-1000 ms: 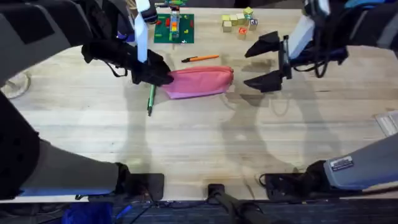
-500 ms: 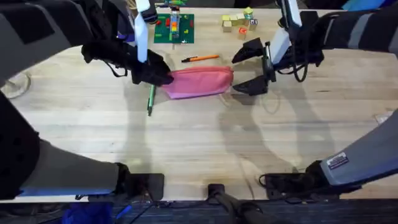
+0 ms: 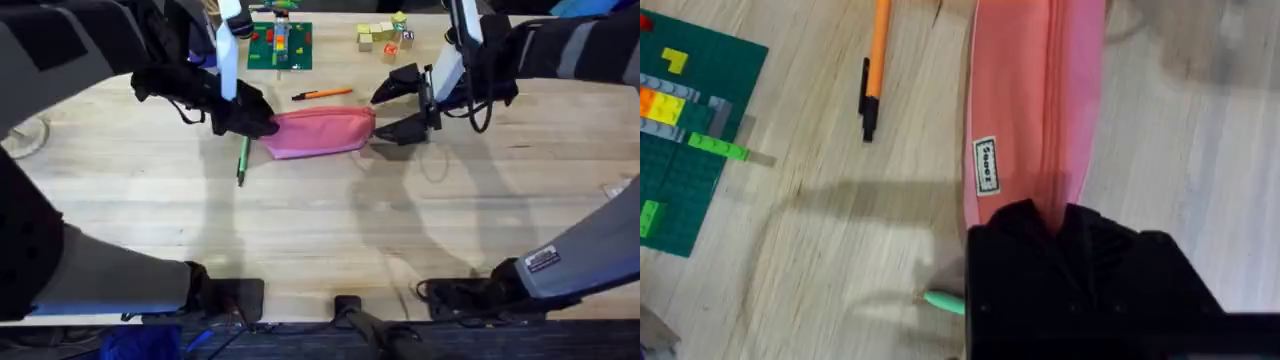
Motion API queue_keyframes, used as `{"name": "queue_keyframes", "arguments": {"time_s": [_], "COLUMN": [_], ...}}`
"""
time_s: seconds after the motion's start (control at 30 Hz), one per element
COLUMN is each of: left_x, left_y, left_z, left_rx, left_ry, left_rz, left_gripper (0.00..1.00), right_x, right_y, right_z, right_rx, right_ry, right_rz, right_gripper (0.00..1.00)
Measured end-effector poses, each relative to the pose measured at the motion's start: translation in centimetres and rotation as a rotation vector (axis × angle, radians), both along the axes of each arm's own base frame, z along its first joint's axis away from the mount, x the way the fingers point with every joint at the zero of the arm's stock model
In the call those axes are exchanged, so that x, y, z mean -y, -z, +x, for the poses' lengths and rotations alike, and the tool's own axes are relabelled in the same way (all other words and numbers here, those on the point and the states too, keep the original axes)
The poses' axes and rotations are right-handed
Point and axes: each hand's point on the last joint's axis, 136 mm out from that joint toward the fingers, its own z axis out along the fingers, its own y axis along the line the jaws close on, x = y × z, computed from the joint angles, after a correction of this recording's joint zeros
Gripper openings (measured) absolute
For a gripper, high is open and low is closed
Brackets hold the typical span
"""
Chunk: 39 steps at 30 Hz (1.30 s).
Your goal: Unzip the bag, pick up the pens from the table one at a time and place them inside, then zip the bag closed.
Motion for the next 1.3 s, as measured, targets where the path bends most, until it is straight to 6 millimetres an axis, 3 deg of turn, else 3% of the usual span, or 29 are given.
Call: {"name": "queue_keyframes", "arguments": {"time_s": [0.07,0.17,0.33,0.37,0.73,1.1,1.3], "left_x": [0.0,0.0,0.0,0.0,0.0,0.2,0.2], "left_y": [0.0,0.0,0.0,0.0,0.0,-0.2,-0.2], "left_z": [0.0,0.0,0.0,0.0,0.0,-0.2,-0.2], "left_rx": [0.000,0.000,-0.001,0.000,-0.003,-0.006,-0.006], "left_ry": [0.000,0.000,0.000,-0.001,-0.001,0.003,0.003], "left_rz": [0.000,0.000,0.000,0.000,-0.001,-0.015,-0.017], "left_gripper": [0.042,0.042,0.042,0.042,0.043,0.043,0.043], "right_x": [-0.1,-0.4,-0.4,-0.4,-0.2,0.2,0.3], "right_y": [0.0,0.0,0.2,0.2,0.1,-3.9,-4.2], "right_z": [-0.1,-0.2,-0.2,-0.2,-0.2,0.1,-0.2], "right_rx": [0.000,0.001,0.001,-0.001,0.001,0.116,0.093], "right_ry": [-0.004,-0.013,-0.014,-0.014,-0.007,0.009,0.018], "right_rz": [0.000,-0.001,-0.015,-0.016,-0.018,-0.021,-0.016], "right_gripper": [0.630,0.384,0.067,0.045,0.032,0.033,0.031]}}
